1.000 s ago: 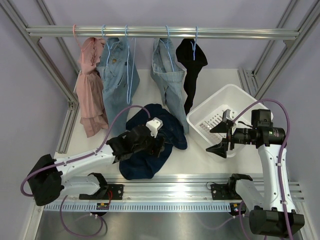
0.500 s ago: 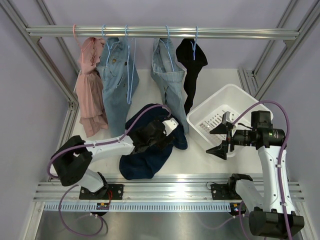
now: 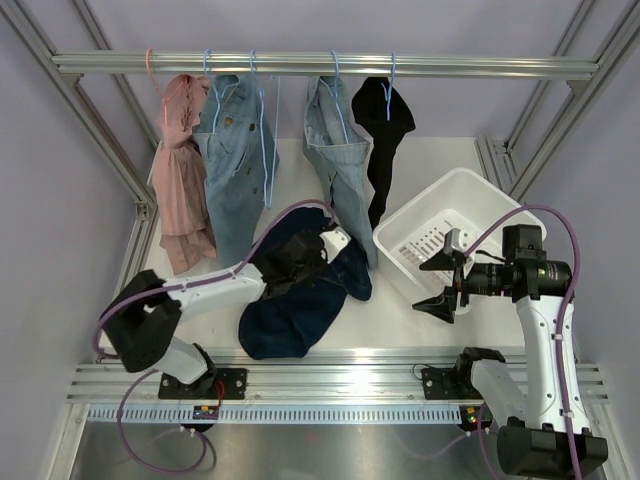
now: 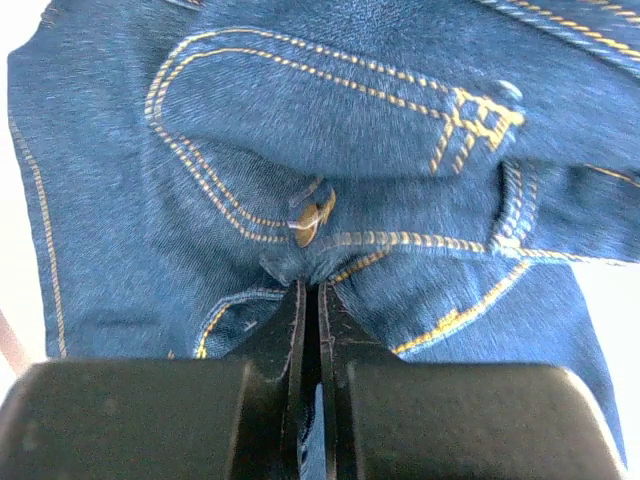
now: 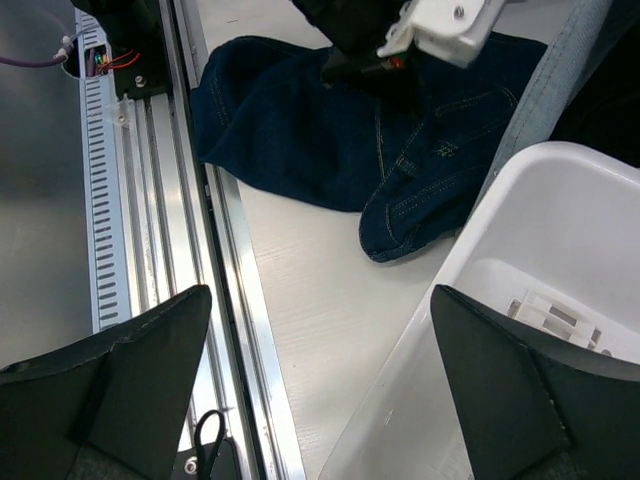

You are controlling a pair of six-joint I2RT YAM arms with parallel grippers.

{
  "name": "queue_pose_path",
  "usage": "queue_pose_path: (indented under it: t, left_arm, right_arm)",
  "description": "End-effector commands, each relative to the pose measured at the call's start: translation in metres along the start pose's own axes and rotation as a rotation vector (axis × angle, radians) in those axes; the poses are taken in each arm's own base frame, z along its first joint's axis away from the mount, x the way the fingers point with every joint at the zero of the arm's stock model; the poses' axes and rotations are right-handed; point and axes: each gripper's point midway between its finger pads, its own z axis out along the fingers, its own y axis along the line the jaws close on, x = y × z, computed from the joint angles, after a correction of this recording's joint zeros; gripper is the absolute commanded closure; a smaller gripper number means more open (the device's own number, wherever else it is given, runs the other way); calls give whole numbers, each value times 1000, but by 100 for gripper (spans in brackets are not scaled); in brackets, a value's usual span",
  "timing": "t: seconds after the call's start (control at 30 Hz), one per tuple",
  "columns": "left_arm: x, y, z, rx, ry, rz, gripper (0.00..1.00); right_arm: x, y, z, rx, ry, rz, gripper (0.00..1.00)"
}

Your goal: Remove the skirt from the hanger

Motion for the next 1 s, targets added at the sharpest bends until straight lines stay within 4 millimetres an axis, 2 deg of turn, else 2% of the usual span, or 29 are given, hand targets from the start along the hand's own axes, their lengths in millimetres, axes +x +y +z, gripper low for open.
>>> queue_pose_path:
  t: [0.0, 0.07, 0.1, 0.2, 0.23, 0.27, 0.4, 0.43, 0.47, 0.53, 0.6, 0.63, 0.67, 0.7, 0.73, 0.77, 0.8, 0.83, 0.87, 0.97]
  left_arm:
    - [-36, -8, -51, 83, -152, -57, 100]
    - [-37, -16, -70, 133, -183, -56, 100]
    - [-51, -24, -93, 179, -259, -53, 100]
    - [-60, -39, -124, 260, -331, -58, 100]
    - [-67, -42, -141, 293, -372, -57, 100]
    - [-71, -44, -150, 312, -396, -59, 100]
    - [-93, -54, -191, 385, -485, -61, 100]
    - [-105, -53, -206, 397, -521, -62, 100]
    - [-113, -51, -215, 402, -548, -61, 100]
    - [-137, -49, -241, 421, -615, -60, 100]
    - [-154, -46, -257, 426, -660, -62, 100]
    - [-170, -40, -275, 426, -709, -66, 100]
    - [-179, -38, -282, 428, -733, -67, 100]
    - [-187, -37, -287, 427, -750, -69, 100]
    - [-196, -35, -294, 428, -774, -71, 100]
    - [-210, -31, -310, 431, -822, -73, 100]
    - [-218, -31, -312, 434, -833, -71, 100]
    - [-226, -30, -320, 438, -859, -73, 100]
    - [-240, -26, -337, 453, -899, -99, 100]
    - [-261, -29, -349, 488, -934, -99, 100]
  right_arm:
    - [3, 4, -3, -1, 25, -47, 1]
    - [2, 7, -6, -11, 42, -78, 1]
    - [0, 6, -6, -18, 42, -84, 0]
    - [-14, 11, -7, -64, 7, -141, 0]
    - [-23, 15, -9, -78, -11, -139, 0]
    - [-32, 16, -8, -90, -47, -161, 1]
    - [-55, 14, -1, -168, -73, -108, 1]
    - [-64, 9, 0, -171, -79, -139, 1]
    - [-70, 20, 6, -227, -75, -95, 1]
    - [-85, 20, 13, -244, -76, -83, 0]
    - [-94, 33, 23, -288, -66, -113, 1]
    - [-101, 31, 30, -285, -82, -110, 1]
    - [-105, 34, 34, -293, -84, -116, 1]
    - [-106, 46, 41, -341, -90, -121, 1]
    - [-114, 47, 46, -350, -113, -120, 0]
    - [-118, 50, 49, -368, -125, -113, 0]
    - [-121, 51, 53, -386, -134, -98, 1]
    - [-128, 48, 58, -384, -159, -72, 1]
    - [-132, 45, 61, -373, -170, -63, 1]
    - [-153, 35, 70, -331, -215, -35, 1]
